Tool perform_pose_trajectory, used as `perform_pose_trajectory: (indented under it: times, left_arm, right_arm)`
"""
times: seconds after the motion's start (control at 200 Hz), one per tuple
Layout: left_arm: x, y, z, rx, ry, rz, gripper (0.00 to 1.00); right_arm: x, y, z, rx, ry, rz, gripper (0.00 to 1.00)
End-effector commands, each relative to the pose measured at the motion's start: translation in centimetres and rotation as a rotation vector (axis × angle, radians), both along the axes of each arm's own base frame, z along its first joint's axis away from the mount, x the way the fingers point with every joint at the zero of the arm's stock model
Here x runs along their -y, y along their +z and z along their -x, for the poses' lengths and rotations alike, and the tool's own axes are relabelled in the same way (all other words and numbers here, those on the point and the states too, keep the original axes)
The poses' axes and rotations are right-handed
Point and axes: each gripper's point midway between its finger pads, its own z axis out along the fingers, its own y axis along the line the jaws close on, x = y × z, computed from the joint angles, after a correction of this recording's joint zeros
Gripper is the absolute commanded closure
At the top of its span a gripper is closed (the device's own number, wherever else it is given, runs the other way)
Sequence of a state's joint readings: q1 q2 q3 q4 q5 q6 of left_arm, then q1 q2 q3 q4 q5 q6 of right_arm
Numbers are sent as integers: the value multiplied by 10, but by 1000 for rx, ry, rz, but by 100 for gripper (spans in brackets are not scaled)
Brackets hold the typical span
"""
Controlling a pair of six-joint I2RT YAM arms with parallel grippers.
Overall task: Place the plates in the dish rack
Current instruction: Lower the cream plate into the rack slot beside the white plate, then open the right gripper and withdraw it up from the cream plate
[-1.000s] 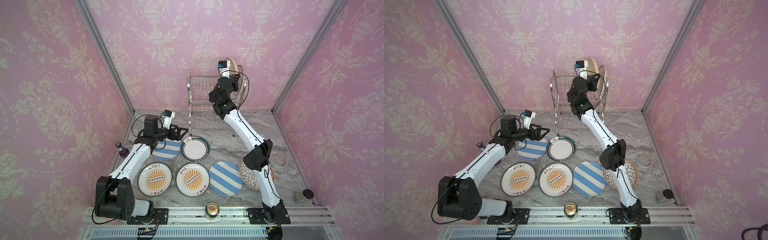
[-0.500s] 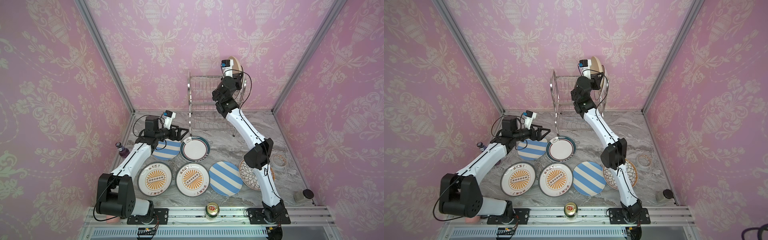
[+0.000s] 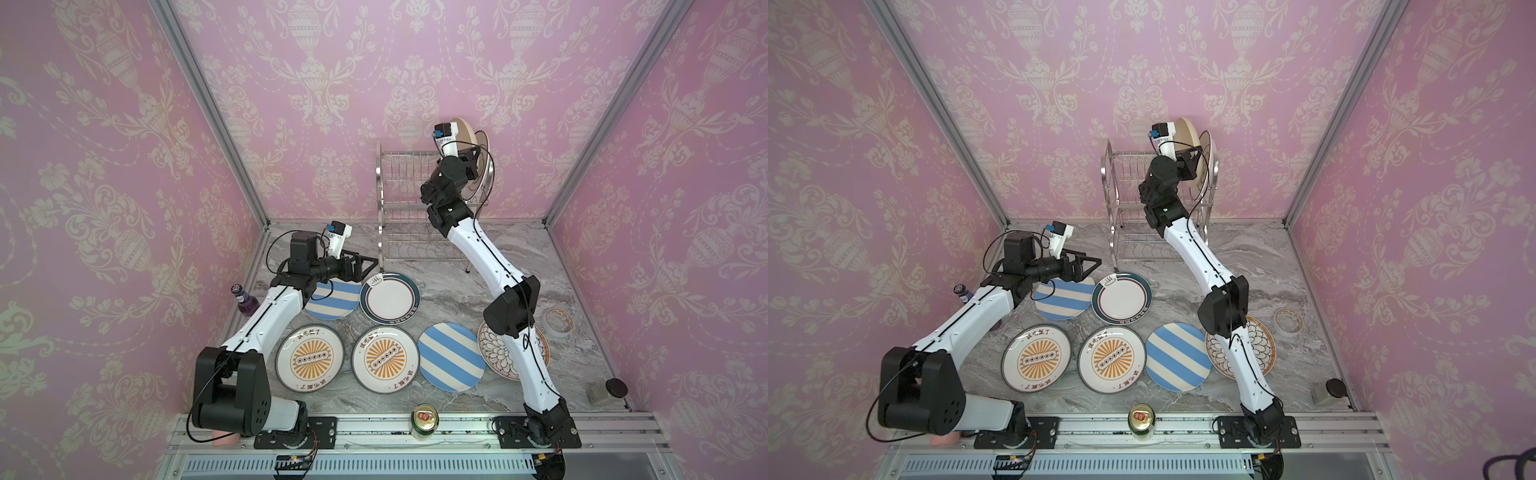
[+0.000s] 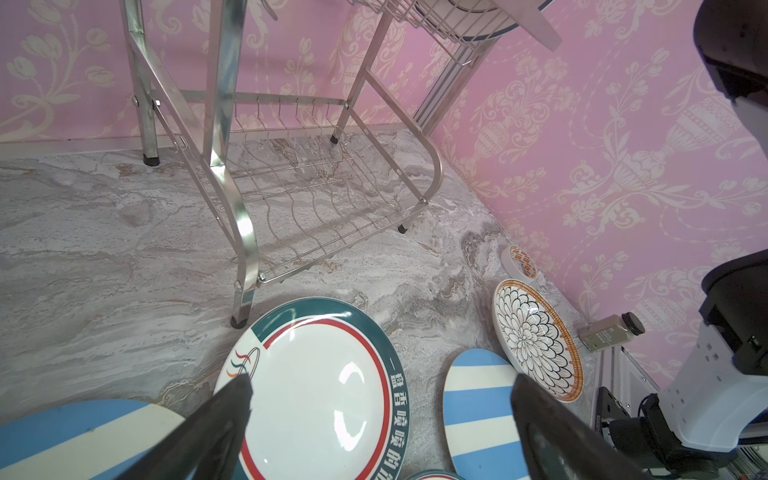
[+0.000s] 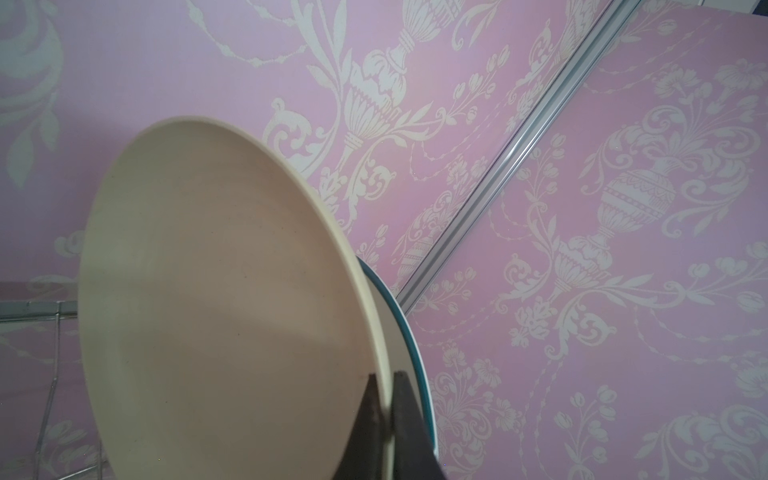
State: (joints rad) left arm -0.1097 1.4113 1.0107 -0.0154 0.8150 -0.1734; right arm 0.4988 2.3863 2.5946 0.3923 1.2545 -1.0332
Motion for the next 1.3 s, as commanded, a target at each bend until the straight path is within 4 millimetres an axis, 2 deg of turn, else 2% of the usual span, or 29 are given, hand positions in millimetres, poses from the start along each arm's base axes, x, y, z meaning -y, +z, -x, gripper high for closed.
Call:
perform_pose_trajectory:
  times: [0.0,0.425,0.53,0.651,0.726,0.811,0.901,0.926,1.141,1.171,1.241,1.296]
  left_arm:
    - [6,7,6,5,-37,26,1]
    - [5,7,8,10,-35,13,1]
    - [4,8,8,14,-32,9,1]
    - [4,9,8,17,-29,7,1]
    - [4,10,8,21,-28,6,1]
    - [4,11,9,24,-27,5,1]
    - [4,13,10,30,-26,4,1]
    - [3,13,10,30,-25,2,1]
    - [2,14,12,43,-17,-3,1]
    - [2,15,12,46,-16,-3,1]
    - [1,16,13,54,-14,-4,1]
    - [1,17,13,58,-13,-6,1]
  right_arm:
    - [5,-5,-1,10,-24,-20,100]
    - [4,-20,-10,2,-6,-52,100]
    - [3,-26,-13,-8,-7,-52,96]
    - [2,-23,-11,-6,1,-61,95]
    - [-1,-21,-10,-3,16,-64,93]
    - [-4,-18,-8,4,26,-66,84]
    - [-8,-15,-7,5,38,-66,83]
    - [-8,-14,-6,7,40,-67,79]
    - [-15,0,3,13,68,-66,76]
    - [-15,2,5,15,73,-67,70]
    - [-18,9,10,18,85,-68,68]
    - [-21,13,14,21,95,-71,59]
